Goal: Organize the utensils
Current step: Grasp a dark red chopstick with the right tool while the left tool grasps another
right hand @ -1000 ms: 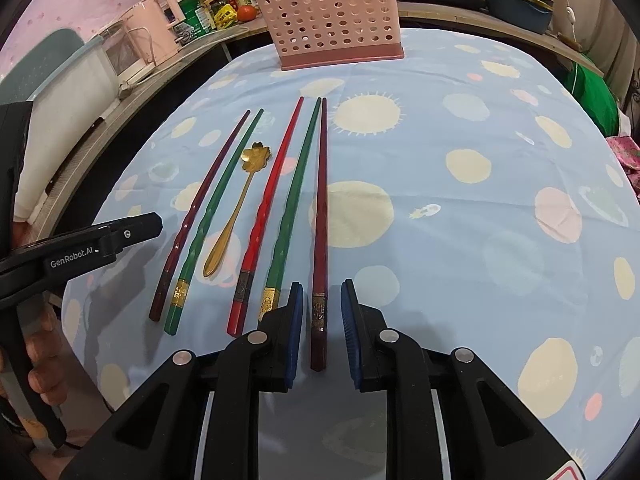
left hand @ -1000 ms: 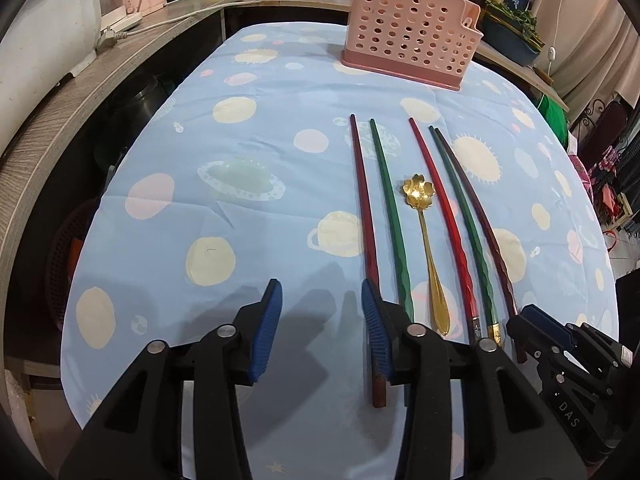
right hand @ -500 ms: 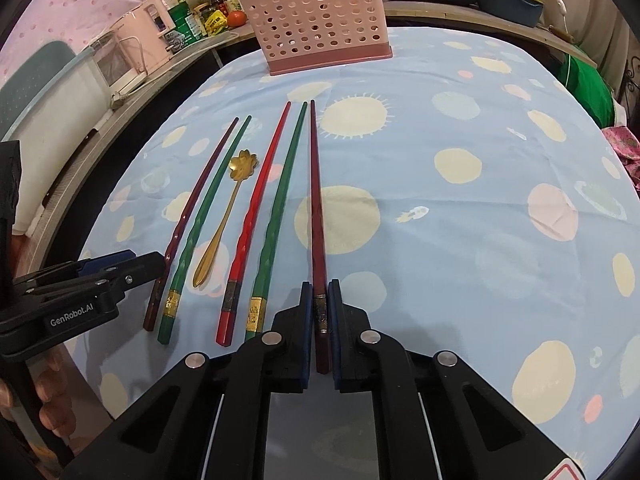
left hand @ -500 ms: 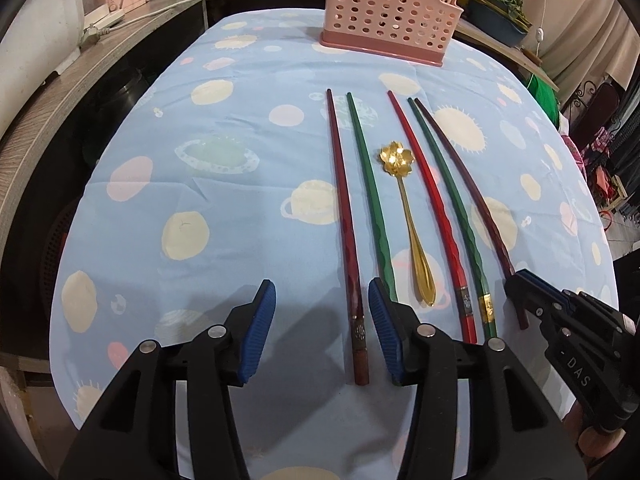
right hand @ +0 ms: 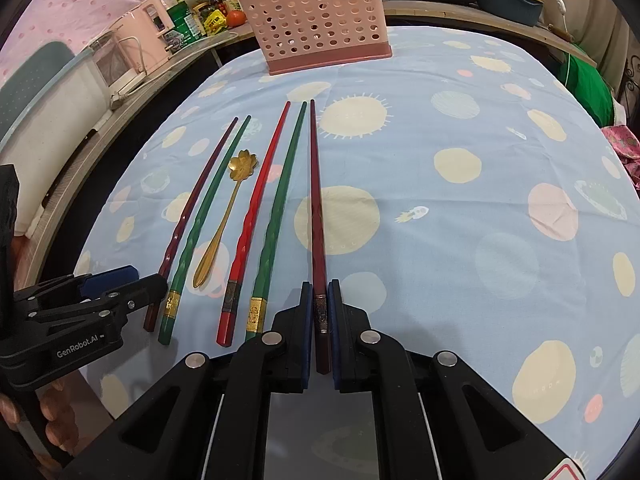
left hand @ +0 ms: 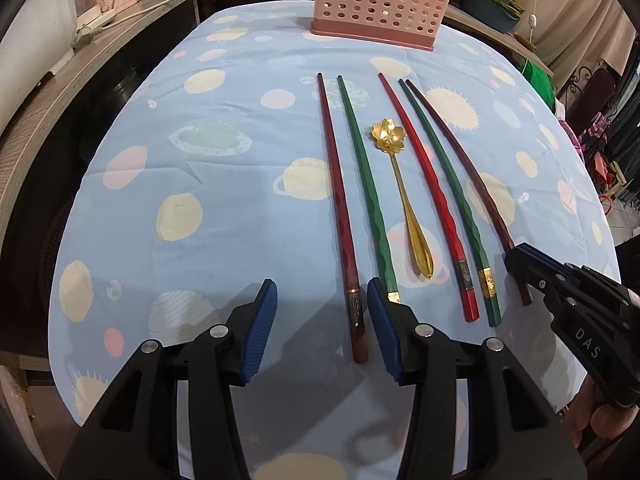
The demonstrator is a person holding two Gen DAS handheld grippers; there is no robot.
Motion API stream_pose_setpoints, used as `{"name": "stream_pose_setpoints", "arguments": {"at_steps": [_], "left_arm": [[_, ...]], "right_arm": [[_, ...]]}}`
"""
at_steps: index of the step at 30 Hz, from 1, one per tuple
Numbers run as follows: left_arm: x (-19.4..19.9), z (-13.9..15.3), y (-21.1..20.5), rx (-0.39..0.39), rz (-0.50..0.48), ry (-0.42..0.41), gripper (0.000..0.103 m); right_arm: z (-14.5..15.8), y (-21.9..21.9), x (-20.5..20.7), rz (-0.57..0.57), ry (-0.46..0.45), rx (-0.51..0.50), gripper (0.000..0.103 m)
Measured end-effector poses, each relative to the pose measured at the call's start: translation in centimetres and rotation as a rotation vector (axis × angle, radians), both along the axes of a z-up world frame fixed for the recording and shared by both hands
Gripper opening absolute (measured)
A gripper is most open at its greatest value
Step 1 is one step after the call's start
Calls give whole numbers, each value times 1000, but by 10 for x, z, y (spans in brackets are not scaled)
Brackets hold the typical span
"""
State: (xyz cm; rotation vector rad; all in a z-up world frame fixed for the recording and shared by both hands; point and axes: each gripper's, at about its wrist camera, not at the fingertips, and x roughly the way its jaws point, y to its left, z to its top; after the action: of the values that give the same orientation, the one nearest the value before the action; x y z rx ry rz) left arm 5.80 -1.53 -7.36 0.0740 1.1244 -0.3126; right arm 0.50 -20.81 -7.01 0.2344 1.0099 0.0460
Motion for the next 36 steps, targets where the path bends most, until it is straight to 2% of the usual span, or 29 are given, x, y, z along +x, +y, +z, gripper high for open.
{"name": "stream_pose_setpoints", "arguments": {"at_steps": [6, 14, 24, 36], "left_arm": [[-6, 0, -1, 7, -12, 2, 37], [-9, 0, -6, -4, -52, 12, 8], [-10, 1, -8, -9, -60, 15, 7], [-1, 14, 2, -33, -11, -3, 7]], "right_arm": [[0, 0, 1, 0, 0, 0, 7], [0, 0, 1, 0, 1, 1, 7], [0, 0, 1, -2, 2, 3, 7], [11, -4, 3, -13, -20, 14, 7]]}}
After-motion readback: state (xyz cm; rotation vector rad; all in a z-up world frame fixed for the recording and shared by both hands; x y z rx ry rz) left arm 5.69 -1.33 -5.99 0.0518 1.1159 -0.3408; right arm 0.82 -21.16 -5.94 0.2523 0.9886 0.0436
